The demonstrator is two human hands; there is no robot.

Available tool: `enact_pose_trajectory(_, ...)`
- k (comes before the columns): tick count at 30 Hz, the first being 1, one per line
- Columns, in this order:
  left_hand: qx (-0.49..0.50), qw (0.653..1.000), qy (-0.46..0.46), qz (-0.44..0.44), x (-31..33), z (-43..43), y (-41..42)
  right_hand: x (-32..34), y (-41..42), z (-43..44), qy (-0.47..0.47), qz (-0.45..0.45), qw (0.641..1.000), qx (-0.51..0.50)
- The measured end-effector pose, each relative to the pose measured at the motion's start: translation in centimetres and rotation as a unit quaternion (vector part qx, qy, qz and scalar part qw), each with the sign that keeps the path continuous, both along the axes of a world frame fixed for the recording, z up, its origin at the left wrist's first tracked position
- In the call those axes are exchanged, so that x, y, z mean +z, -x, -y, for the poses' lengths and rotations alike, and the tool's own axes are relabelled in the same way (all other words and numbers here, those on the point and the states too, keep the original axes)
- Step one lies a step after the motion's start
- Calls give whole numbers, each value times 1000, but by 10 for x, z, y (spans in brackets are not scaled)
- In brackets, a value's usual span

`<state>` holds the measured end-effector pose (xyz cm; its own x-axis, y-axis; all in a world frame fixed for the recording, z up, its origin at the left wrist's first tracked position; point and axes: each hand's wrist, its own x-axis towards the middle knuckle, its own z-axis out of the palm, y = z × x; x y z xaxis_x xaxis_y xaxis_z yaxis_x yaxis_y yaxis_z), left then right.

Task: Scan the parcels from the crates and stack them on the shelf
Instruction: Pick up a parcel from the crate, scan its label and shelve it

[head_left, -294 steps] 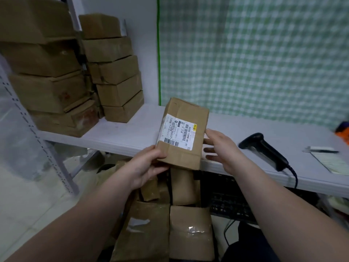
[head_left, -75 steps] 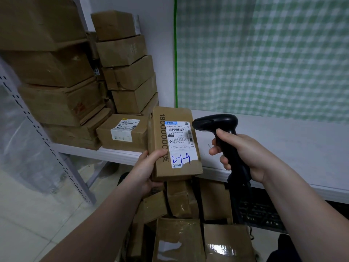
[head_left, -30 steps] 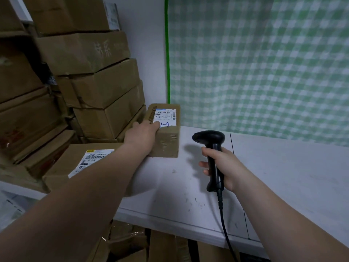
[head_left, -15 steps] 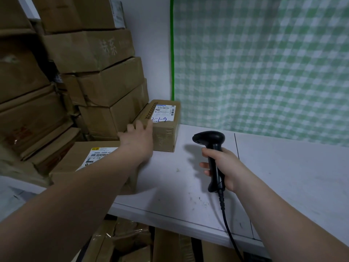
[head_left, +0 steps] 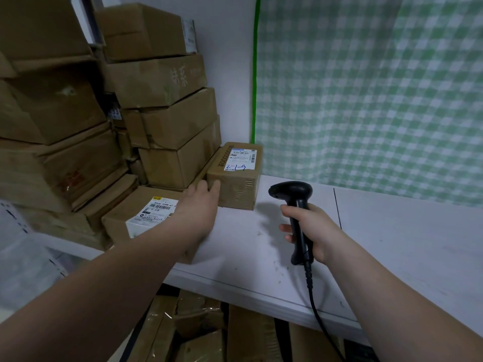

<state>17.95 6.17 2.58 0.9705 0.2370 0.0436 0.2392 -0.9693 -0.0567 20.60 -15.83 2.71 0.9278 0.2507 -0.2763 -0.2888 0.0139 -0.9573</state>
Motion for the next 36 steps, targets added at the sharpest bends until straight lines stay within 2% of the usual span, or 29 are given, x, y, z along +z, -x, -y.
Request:
enact_pose_trajectory(2, 4, 996, 68, 50, 6, 3, -12, 3, -2, 0, -1, 1, 1000, 1)
enact_pose_trajectory(6, 36, 981, 189, 15, 16, 4, -42, 6, -11, 1, -2, 6, 1000, -4)
enact_pose_trajectory(8, 28, 980, 197, 17, 17, 6, -53, 6, -19, 3, -6, 7, 1000, -10)
enact_pose_trajectory(11, -84, 980, 171, 59, 14, 24, -61, 7, -33, 6, -13, 7, 1000, -25)
enact_pose_trajectory(14, -186, 955, 202, 110, 20, 44, -70, 4, -46, 7, -20, -2, 998, -54)
enact_pose_trajectory(16, -203, 952, 177, 144, 24, 44, -82, 0, -51, 9, -23, -12, 997, -67)
enact_pose_trajectory(17, -193, 961, 153, 128, 25, 40, -91, -2, -54, 11, -24, -16, 997, -72)
enact_pose_trajectory(20, -172, 983, 60, -27, 19, 27, -110, -7, -60, 17, -27, -22, 996, -80)
enact_pose_trajectory(21, -172, 983, 46, -44, 17, 25, -113, -9, -63, 19, -28, -23, 996, -82)
enact_pose_trajectory(28, -149, 988, -23, 10, 14, 55, -121, -7, -74, 23, -27, -21, 996, -88)
enact_pose_trajectory(33, -57, 997, -10, 42, 8, 63, -134, -7, -70, 25, -34, -23, 995, -88)
enact_pose_trajectory(36, -84, 996, 13, 40, 9, 57, -138, -3, -63, 28, -35, -23, 996, -85)
